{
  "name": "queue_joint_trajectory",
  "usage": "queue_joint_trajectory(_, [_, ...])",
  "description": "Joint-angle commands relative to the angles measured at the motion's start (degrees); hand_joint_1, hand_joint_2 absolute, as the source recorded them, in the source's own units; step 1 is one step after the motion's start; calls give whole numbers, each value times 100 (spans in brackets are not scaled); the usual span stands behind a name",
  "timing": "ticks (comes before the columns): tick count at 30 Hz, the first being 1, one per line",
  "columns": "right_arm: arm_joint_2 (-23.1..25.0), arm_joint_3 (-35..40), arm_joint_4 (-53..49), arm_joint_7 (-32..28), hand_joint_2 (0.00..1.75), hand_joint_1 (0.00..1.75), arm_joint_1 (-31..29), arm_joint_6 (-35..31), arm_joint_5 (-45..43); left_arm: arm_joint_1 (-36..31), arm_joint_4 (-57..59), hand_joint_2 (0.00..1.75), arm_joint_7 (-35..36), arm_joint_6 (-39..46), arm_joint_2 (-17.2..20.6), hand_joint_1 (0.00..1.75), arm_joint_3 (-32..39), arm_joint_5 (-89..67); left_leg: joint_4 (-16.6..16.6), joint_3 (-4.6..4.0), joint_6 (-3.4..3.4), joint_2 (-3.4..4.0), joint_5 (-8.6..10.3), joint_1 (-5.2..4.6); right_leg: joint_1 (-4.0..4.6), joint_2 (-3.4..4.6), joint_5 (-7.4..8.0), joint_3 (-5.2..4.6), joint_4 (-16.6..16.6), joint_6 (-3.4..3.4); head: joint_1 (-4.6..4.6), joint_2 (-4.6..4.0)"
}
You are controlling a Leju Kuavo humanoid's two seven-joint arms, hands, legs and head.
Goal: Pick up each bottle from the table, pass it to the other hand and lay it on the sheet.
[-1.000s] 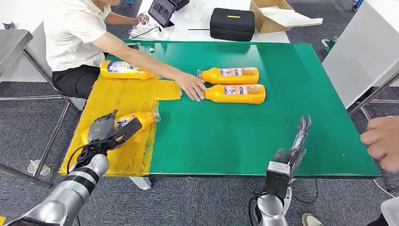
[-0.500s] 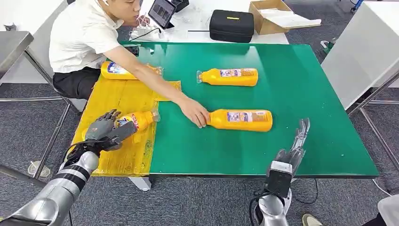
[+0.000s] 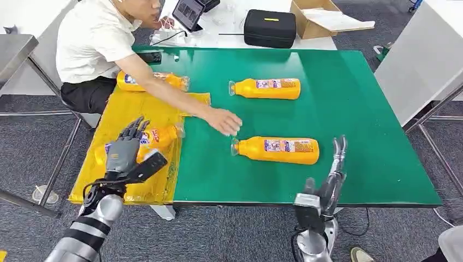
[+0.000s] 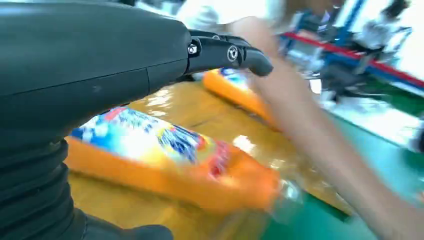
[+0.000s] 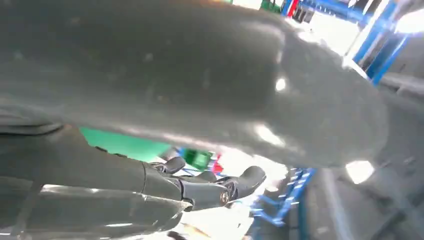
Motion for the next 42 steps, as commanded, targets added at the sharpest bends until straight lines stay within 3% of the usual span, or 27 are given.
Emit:
queue_joint_trajectory(1, [-439,390,12,4,0,0,-190,-9,401,352,-735,175,-239,-208,204,0,-886,437,0,30,5,14,-14,-1,2,6,-10,27,-2,-9,2,0])
queue_joint_trajectory(5, [-390,62,579,4,0,0,-350,-9,1336,371,-691,175,-359,-54,73,0,-893,595,1,24,6,9,-10,2,5,-1,-6,24,-4,-8,0,0])
queue_joint_trajectory(7, [-291,-761,1240,4,0,0,-565,-9,3184,550,-886,175,-529,-212,-16,0,-923,868,-7,34,5,8,-8,3,7,-2,-4,35,-13,-8,0,0])
queue_joint_trajectory(11, [-513,-1524,1963,4,0,0,-970,-9,3894,964,-1164,175,-686,-169,-372,0,-1067,1168,-10,39,9,3,-8,-1,2,-8,-6,40,-16,-5,0,0])
queue_joint_trajectory(15, [-968,-1586,3031,717,0,0,-1439,-9,4324,1188,-1190,175,-667,-98,-732,0,-1201,1608,-6,32,13,-3,-9,-5,-2,-8,-6,40,-17,0,0,0])
queue_joint_trajectory(16, [-1157,-1393,3268,972,175,0,-1542,-9,4481,1217,-1170,175,-677,-61,-804,0,-1218,1721,-3,43,15,2,-17,-5,0,-5,-10,53,-19,-3,-2,0])
queue_joint_trajectory(20, [-1417,-1145,3849,1258,175,0,-1893,-9,4354,1188,-1032,175,-687,28,-952,0,-1322,1851,1,13,12,5,-10,-12,-8,2,1,20,-13,0,0,0])
queue_joint_trajectory(26, [-1417,-1145,3849,1258,175,0,-1893,-9,4354,1188,-1032,175,-687,28,-952,0,-1322,1851,-1,16,10,5,-11,-9,-3,1,-1,22,-12,-3,-2,0])
queue_joint_trajectory(33, [-1541,-654,4468,1579,175,0,-2243,-9,4374,1007,-911,175,-733,52,-1026,0,-1490,2009,2,26,14,16,-17,-4,2,10,-3,31,-12,-3,0,0])
queue_joint_trajectory(36, [-1463,-563,4495,1567,175,0,-2435,-9,4379,890,-850,175,-772,39,-1036,0,-1581,2128,2,9,11,10,-9,-5,-1,6,1,14,-8,-2,0,0])
queue_joint_trajectory(42, [-1236,-13,5509,1684,175,0,-3202,-3,4314,494,-607,175,-853,70,-1089,0,-1640,2278,2,10,8,28,-9,-3,2,23,8,11,-8,-6,0,0])
